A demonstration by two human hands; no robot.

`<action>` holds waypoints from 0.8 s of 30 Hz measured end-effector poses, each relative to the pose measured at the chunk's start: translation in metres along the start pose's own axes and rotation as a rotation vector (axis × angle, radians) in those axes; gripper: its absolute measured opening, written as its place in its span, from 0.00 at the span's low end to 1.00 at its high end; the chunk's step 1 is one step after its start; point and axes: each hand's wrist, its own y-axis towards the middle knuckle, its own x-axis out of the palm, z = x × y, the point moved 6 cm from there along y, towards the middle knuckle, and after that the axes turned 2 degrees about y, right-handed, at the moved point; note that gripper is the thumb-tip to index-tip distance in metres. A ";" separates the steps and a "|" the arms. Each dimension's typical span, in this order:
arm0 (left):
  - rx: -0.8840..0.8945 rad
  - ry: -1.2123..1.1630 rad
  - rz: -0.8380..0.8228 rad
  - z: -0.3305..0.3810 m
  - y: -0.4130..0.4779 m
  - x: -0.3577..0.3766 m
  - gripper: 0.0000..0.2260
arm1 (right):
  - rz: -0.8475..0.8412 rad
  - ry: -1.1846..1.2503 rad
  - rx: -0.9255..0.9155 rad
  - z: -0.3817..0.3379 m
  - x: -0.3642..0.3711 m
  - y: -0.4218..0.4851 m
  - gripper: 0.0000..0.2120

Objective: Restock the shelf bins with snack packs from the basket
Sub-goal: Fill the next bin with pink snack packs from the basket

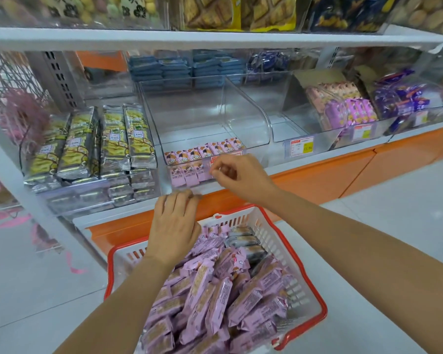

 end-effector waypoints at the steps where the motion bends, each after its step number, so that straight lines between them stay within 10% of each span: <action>1: 0.001 -0.017 -0.024 0.000 -0.006 0.005 0.19 | -0.021 0.001 0.016 0.003 0.009 -0.007 0.04; 11: -0.182 -0.030 -0.590 -0.025 -0.090 0.096 0.34 | -0.241 -0.182 0.405 0.093 0.108 -0.070 0.10; 24: -0.200 0.073 -0.599 -0.028 -0.103 0.122 0.36 | -0.213 -0.257 0.549 0.153 0.156 -0.075 0.25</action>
